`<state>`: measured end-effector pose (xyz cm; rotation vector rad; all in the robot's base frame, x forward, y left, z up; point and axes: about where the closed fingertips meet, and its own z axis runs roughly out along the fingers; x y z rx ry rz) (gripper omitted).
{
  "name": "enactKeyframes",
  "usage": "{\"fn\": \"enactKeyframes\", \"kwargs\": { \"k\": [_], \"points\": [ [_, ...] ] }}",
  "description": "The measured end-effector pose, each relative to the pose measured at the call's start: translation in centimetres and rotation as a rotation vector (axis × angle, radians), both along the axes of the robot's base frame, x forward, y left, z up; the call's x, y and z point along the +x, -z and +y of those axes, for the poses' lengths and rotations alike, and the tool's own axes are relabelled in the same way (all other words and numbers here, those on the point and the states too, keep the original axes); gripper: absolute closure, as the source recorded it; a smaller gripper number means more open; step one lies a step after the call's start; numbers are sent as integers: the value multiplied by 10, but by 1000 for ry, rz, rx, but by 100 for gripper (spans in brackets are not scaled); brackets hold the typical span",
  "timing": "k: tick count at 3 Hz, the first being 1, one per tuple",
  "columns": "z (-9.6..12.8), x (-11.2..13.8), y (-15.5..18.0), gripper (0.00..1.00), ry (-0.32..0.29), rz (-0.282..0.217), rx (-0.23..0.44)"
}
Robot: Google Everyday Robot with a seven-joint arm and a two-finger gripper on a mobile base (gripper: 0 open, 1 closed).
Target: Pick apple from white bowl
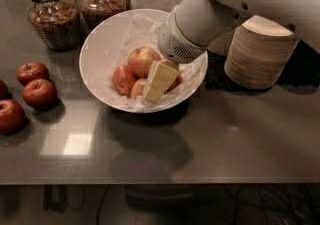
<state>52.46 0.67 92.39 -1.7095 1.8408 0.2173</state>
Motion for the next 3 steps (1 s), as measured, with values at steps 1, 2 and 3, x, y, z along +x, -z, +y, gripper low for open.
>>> {"fn": "enactKeyframes", "kwargs": {
  "k": [1,2,3],
  "points": [
    [23,16,4,0,-14,17,49],
    [40,26,1,0,-30,25,82],
    [44,35,5,0,-16,38,99]
  ]
}}
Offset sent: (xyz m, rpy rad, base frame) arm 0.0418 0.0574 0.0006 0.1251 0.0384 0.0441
